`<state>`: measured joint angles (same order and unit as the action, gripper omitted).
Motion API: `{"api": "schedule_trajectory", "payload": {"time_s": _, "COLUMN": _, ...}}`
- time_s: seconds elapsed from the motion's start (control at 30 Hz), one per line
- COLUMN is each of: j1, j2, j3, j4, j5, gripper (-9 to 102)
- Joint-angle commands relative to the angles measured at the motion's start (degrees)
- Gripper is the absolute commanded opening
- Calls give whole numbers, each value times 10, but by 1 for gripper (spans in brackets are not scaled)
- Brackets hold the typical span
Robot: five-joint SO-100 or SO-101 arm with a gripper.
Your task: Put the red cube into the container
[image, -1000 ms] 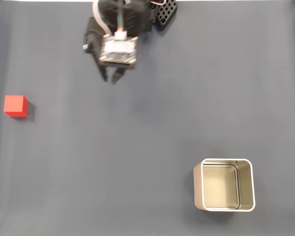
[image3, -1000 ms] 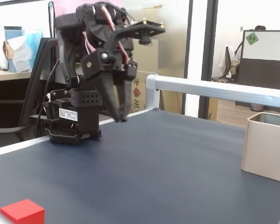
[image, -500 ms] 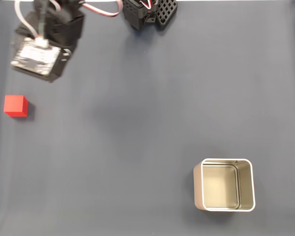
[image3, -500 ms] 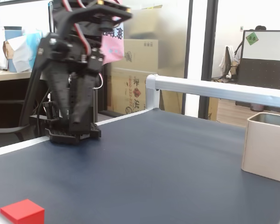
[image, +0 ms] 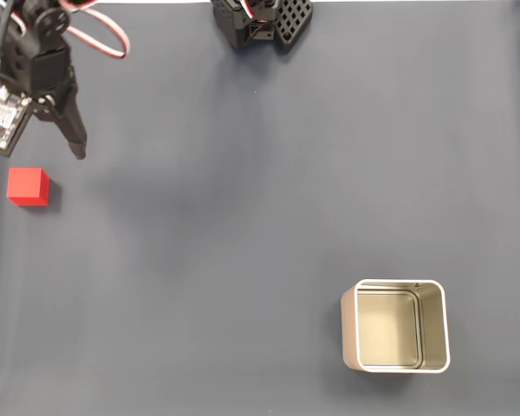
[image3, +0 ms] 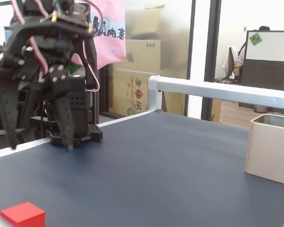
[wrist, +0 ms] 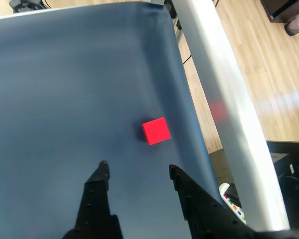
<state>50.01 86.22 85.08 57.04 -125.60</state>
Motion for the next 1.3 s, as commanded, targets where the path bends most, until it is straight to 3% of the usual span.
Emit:
{"api": "schedule_trajectory", "payload": {"time_s": 0.0, "j1": 6, "j2": -16, "j3": -39, "j4": -42, "j5": -29, "gripper": 36}}
{"api": "schedule_trajectory", "payload": {"time_s": 0.3, "j1": 6, "j2": -94, "j3": -68, "j4": -120, "j5": -47, "gripper": 43}}
{"api": "schedule_trajectory", "payload": {"time_s": 1.27, "j1": 15, "j2": -203, "j3": -63, "j4": -220, "j5": -51, "gripper": 44}}
